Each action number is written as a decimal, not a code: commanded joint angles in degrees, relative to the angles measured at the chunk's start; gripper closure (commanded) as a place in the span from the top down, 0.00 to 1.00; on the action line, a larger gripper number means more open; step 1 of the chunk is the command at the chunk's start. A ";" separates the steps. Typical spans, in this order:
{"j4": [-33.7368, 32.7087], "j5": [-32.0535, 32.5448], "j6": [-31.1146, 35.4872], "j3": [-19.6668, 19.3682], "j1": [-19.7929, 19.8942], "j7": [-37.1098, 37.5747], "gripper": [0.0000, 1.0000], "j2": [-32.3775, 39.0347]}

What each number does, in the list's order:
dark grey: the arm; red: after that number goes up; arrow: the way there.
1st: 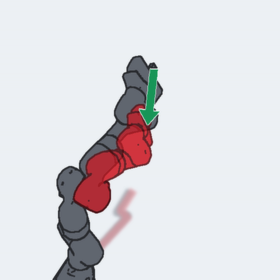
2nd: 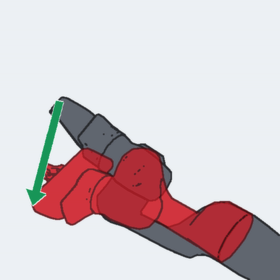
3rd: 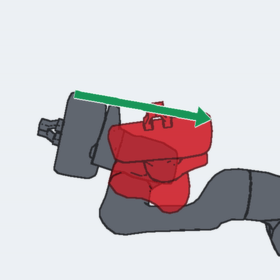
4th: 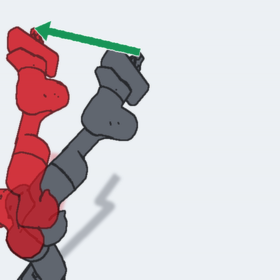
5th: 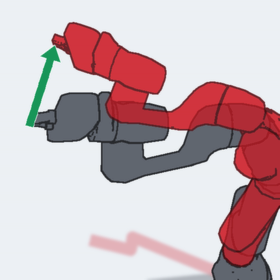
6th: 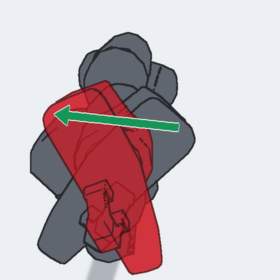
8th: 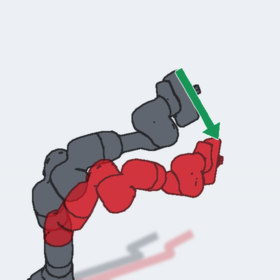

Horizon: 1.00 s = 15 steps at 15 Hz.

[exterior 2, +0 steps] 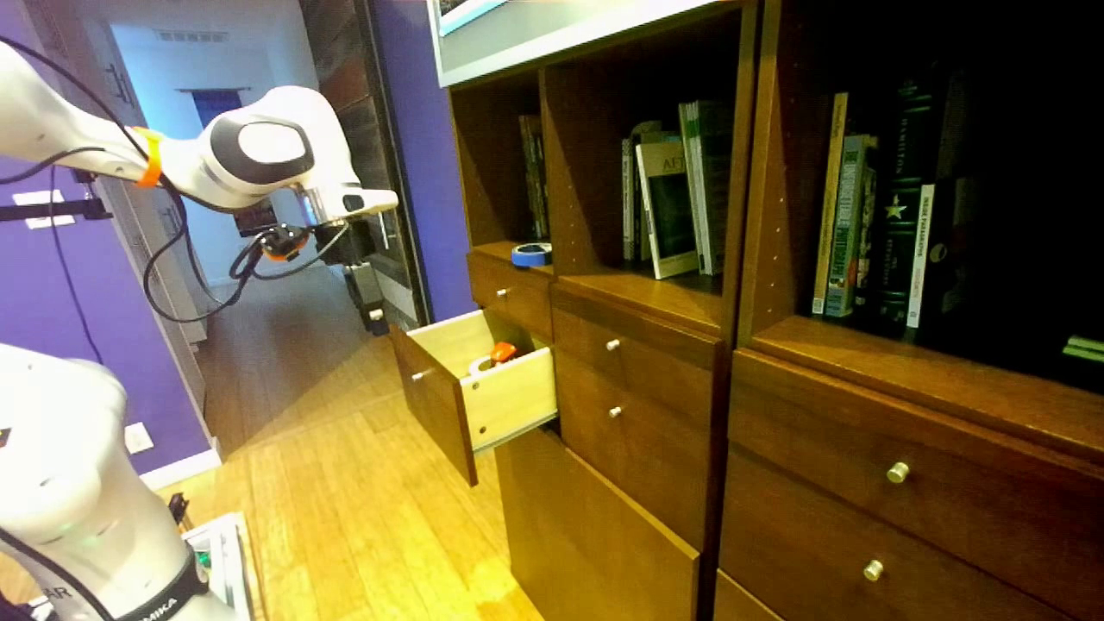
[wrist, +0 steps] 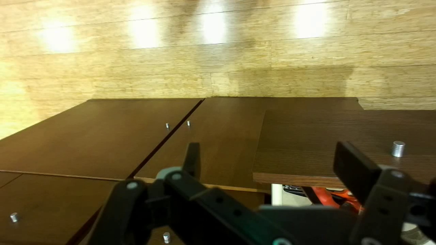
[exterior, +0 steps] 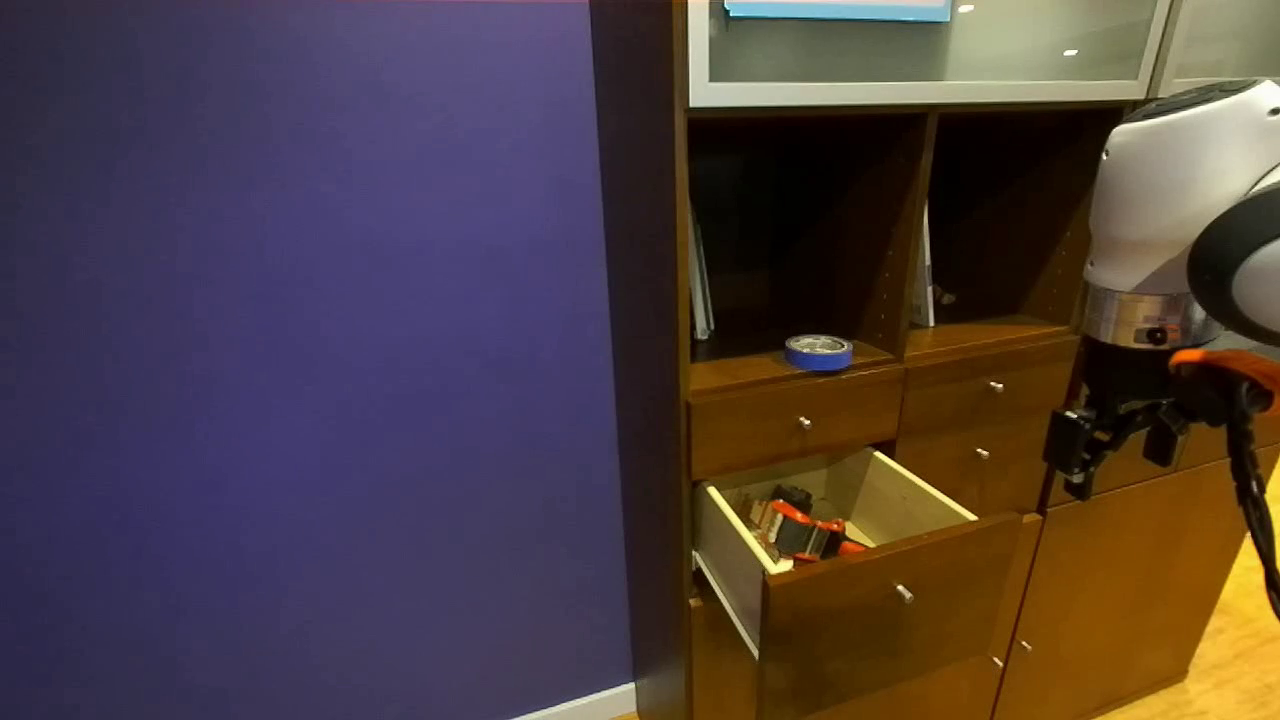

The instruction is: Close the open drawer then open the topmost drawer on the left

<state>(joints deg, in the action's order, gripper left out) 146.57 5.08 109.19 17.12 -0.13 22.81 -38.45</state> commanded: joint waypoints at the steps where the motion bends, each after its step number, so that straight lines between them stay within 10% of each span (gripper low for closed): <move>1: -0.12 0.63 -0.18 -0.92 -1.10 0.58 1.00 0.24; 15: 1.36 -6.40 2.38 -2.61 -6.14 -1.83 1.00 1.42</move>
<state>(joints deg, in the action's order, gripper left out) 146.85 2.57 109.66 16.50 -3.61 22.63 -37.82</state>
